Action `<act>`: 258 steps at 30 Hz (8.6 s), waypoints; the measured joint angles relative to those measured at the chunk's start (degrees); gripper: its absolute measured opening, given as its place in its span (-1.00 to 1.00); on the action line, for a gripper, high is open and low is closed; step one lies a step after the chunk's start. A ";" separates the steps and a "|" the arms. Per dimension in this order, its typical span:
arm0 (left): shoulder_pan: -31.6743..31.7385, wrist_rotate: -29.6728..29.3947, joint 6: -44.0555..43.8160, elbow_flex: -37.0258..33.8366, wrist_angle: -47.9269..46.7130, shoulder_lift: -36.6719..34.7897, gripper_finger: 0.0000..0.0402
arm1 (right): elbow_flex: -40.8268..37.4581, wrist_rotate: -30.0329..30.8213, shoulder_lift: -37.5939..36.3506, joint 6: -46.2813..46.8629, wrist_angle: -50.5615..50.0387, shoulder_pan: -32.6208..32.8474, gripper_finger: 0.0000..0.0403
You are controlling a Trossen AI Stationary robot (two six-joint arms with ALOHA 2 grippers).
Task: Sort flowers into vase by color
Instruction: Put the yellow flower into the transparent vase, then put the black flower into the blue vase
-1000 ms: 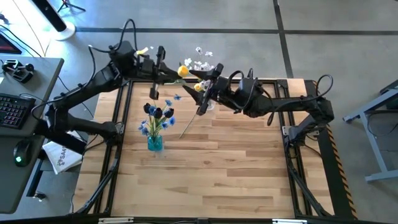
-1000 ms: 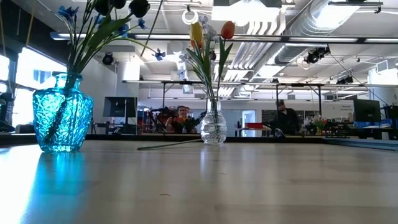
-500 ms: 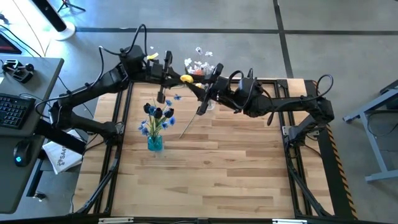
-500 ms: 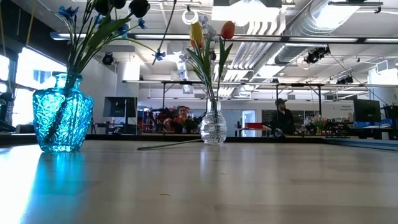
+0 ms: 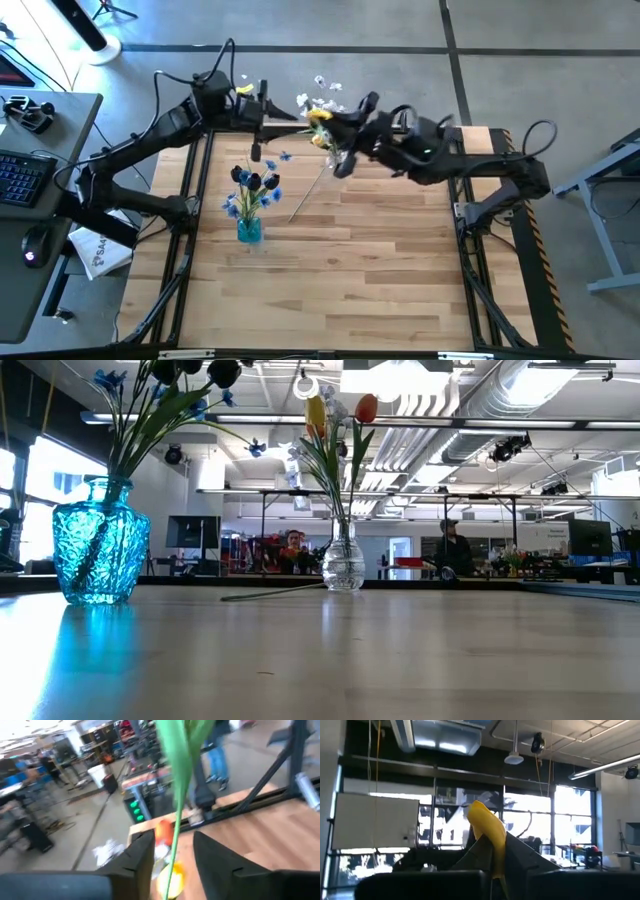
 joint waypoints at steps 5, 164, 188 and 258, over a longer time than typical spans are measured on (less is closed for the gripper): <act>2.87 -7.35 2.16 0.00 -1.94 -2.54 -0.21 | 0.04 -3.14 -5.62 3.12 -2.73 0.76 -0.95; -2.27 -26.91 -21.68 -22.93 13.16 35.77 -0.97 | -20.22 19.79 -34.46 25.96 -23.35 0.29 0.40; 19.15 -25.42 -9.70 -21.25 8.04 -4.96 -1.00 | -20.24 12.80 -30.38 25.49 -25.77 0.33 0.40; 19.49 -13.69 -54.46 -52.78 27.08 -61.99 -1.00 | 14.53 -8.86 -7.03 11.34 -48.97 -5.54 -0.06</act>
